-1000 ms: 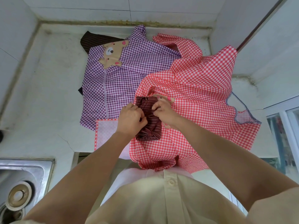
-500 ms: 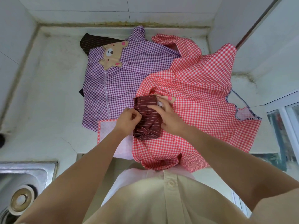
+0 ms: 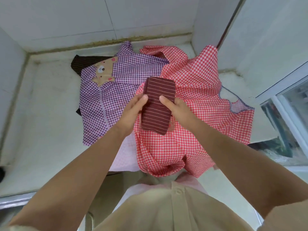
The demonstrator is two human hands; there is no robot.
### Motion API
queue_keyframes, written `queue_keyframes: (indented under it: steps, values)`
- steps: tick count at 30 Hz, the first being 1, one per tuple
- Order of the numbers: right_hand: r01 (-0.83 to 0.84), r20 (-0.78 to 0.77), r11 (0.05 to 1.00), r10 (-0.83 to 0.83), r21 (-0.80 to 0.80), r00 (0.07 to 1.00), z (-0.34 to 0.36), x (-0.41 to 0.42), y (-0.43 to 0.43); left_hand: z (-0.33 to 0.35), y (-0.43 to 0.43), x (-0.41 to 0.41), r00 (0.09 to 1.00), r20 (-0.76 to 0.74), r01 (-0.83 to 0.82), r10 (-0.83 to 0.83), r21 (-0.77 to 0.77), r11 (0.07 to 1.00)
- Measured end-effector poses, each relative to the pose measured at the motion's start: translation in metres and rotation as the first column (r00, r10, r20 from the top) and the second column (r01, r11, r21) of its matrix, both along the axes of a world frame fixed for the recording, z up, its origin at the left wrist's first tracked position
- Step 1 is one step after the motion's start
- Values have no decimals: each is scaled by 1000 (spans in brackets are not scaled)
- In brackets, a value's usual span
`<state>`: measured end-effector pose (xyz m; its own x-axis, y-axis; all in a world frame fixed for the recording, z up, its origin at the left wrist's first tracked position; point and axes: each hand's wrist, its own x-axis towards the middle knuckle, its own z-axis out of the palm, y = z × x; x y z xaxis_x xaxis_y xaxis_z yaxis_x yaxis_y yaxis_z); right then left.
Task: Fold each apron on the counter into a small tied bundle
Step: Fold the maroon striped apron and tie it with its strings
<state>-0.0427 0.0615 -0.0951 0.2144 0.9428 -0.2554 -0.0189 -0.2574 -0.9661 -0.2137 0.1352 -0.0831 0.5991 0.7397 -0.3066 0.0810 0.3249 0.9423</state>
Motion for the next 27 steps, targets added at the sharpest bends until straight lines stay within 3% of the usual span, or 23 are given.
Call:
queue_keyframes:
  steps: [2, 6, 9, 12, 15, 18, 21, 25, 27]
  values:
    - [24, -104, 999, -27, -23, 994, 5, 12, -13, 2, -12, 18, 998, 40, 61, -58, -78, 995]
    - [32, -188, 999, -27, 23, 982, 2, 40, -45, -4, -38, 56, 1000, -14, -22, 22, 28, 999]
    - [46, -210, 999, -40, 24, 977, 2, 70, -82, -8, -68, 90, 997, -21, -69, 69, -14, 998]
    - [184, -182, 983, -180, 7, 967, 2, 111, -130, -9, -110, 132, 999, 13, 51, -51, -59, 997]
    - [294, -211, 956, -287, 0, 934, 7, 146, -173, -10, -153, 166, 980, 31, 199, -199, -7, 980]
    - [238, -248, 968, -251, -80, 936, 13, 185, -220, -13, -197, 204, 982, 52, 180, -180, -7, 984]
    - [183, -171, 970, -210, -159, 963, 13, 219, -260, -9, -231, 242, 986, 22, 166, -167, 32, 986]
    - [303, -130, 949, -311, -83, 941, 19, 256, -284, 7, -254, 280, 959, 47, 281, -281, 3, 960]
    - [354, -127, 935, -355, -38, 926, 24, 272, -284, 11, -252, 297, 932, -30, 361, -360, 32, 932]
